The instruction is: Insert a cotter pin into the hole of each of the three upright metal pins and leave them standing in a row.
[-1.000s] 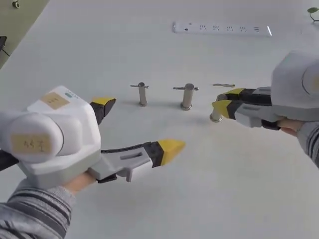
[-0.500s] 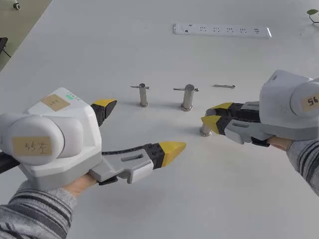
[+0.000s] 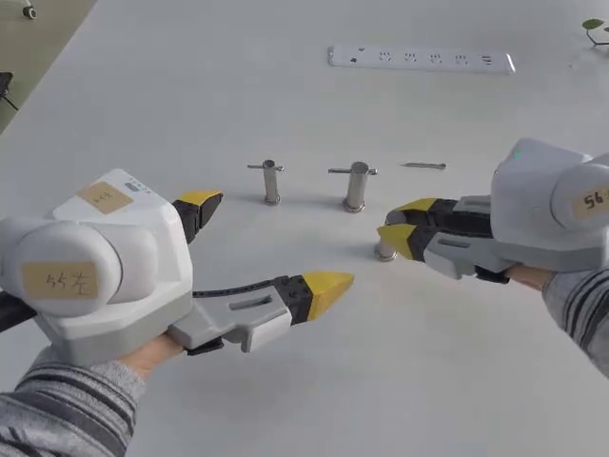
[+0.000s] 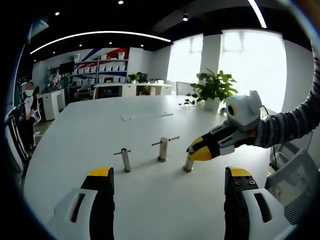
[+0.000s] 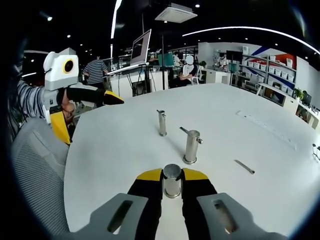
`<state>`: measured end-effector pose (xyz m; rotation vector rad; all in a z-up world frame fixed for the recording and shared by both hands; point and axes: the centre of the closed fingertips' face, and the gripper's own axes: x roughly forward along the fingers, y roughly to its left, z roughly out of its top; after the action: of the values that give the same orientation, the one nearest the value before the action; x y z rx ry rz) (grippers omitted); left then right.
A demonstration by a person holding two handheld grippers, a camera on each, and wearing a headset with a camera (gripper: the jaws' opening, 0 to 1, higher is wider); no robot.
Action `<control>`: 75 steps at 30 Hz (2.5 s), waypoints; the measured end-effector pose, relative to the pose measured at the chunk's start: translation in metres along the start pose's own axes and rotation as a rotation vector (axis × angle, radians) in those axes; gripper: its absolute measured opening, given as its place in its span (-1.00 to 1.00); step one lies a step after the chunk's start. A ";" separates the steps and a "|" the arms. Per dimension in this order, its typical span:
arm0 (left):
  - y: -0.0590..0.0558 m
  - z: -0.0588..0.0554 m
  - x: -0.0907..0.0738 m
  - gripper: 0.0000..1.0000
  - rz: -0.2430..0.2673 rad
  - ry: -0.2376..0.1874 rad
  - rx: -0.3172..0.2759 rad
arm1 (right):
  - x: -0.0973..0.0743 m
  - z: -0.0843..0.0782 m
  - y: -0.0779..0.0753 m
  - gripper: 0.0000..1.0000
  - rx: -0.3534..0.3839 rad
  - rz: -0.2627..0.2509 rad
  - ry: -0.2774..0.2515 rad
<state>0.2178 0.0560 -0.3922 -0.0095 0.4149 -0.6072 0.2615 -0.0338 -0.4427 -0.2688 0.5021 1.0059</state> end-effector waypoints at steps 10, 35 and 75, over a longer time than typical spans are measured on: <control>-0.001 0.000 0.000 0.81 0.002 0.001 0.001 | 0.000 -0.001 0.000 -0.82 0.040 -0.023 -0.013; 0.007 0.003 -0.007 0.97 0.045 0.008 0.000 | -0.052 0.027 -0.023 -0.17 0.122 0.022 -0.047; 0.027 -0.008 -0.008 0.91 0.089 0.009 -0.033 | -0.002 -0.013 -0.148 -0.37 -0.080 0.041 0.345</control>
<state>0.2239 0.0833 -0.4001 -0.0193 0.4320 -0.5128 0.3841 -0.1172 -0.4544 -0.5101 0.7831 1.0253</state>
